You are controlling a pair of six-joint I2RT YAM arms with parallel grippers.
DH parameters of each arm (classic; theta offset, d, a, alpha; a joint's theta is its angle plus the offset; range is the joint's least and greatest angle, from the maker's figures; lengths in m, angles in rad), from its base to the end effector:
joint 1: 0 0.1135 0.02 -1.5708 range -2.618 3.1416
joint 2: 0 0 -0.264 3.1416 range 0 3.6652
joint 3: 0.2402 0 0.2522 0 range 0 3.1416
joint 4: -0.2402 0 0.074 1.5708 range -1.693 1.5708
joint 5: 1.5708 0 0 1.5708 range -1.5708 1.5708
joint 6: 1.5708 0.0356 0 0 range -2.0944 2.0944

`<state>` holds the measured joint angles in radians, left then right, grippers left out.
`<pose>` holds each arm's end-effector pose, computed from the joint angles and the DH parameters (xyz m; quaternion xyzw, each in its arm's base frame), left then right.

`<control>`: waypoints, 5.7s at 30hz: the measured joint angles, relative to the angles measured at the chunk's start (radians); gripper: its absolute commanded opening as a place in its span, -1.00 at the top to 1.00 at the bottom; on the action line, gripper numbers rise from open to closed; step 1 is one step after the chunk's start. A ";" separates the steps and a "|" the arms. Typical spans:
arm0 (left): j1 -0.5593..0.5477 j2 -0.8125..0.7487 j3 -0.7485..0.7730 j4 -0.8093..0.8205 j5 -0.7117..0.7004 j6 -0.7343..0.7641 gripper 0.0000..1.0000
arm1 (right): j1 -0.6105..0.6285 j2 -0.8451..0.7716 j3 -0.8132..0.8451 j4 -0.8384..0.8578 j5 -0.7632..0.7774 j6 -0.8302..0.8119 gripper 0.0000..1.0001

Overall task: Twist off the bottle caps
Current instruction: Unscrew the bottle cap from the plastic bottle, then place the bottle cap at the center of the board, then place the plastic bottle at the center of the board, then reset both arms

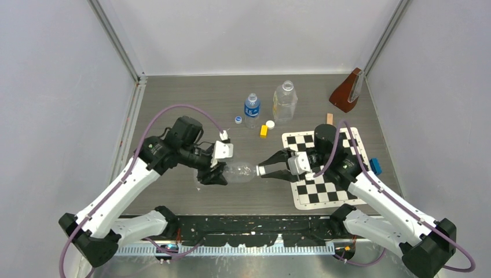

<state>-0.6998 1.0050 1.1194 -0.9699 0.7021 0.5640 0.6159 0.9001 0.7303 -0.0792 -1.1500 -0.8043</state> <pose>0.1239 -0.1344 0.3475 0.6167 0.6386 -0.3437 0.3061 0.1390 0.1382 0.3162 -0.6850 0.2848 0.3790 0.5532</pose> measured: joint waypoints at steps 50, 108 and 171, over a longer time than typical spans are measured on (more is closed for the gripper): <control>0.080 -0.451 -0.752 1.411 -0.787 -0.621 1.00 | 0.100 0.904 0.369 -0.244 1.386 1.379 0.22; 0.080 -0.291 -0.788 1.423 -0.437 -0.541 -0.99 | 0.122 0.451 0.424 -0.009 0.933 1.422 0.98; 0.080 -0.324 -0.717 1.143 -0.951 -0.641 -0.99 | 0.240 0.478 0.313 0.132 1.484 0.995 -0.92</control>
<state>-0.6197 0.6807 0.4023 0.1730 -0.2493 -0.0769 0.8562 1.3777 1.0431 0.0525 0.3336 0.1905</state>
